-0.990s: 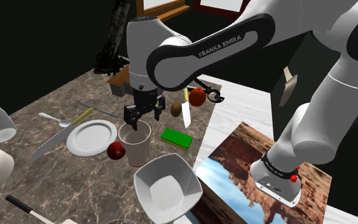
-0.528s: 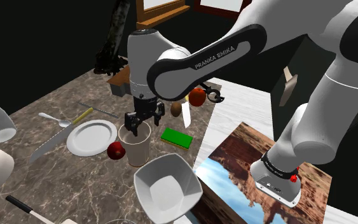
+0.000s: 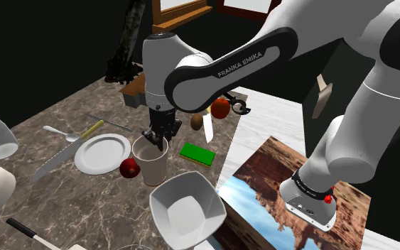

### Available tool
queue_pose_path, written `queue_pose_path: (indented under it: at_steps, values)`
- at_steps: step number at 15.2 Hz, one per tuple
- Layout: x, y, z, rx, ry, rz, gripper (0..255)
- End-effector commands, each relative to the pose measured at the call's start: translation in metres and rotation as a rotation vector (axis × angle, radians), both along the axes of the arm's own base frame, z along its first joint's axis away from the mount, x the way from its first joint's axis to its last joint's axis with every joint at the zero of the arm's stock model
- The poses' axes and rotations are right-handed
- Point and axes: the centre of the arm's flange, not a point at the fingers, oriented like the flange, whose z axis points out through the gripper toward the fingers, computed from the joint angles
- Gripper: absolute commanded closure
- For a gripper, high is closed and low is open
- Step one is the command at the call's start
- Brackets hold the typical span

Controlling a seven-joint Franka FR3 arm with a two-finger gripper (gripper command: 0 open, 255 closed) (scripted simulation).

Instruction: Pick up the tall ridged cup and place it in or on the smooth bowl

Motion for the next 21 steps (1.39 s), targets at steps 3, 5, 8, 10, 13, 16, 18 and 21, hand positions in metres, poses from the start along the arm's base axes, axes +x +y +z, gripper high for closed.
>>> queue_pose_path:
  at_steps: [3,5,8,10,13,16,18,21]
  values:
    - [0.000,0.000,0.000,0.000,0.000,0.000,255]
    - [0.000,0.000,0.000,0.000,0.000,0.000,255]
    - [0.000,0.000,0.005,0.000,0.000,0.000,255]
    - [0.000,0.000,0.016,0.000,0.000,0.000,255]
    - [0.000,0.000,0.031,0.000,0.000,0.000,255]
    - [0.000,0.000,0.047,0.000,0.000,0.000,255]
    - [0.000,0.000,0.058,0.000,0.000,0.000,255]
    - [0.000,0.000,0.074,0.000,0.000,0.000,255]
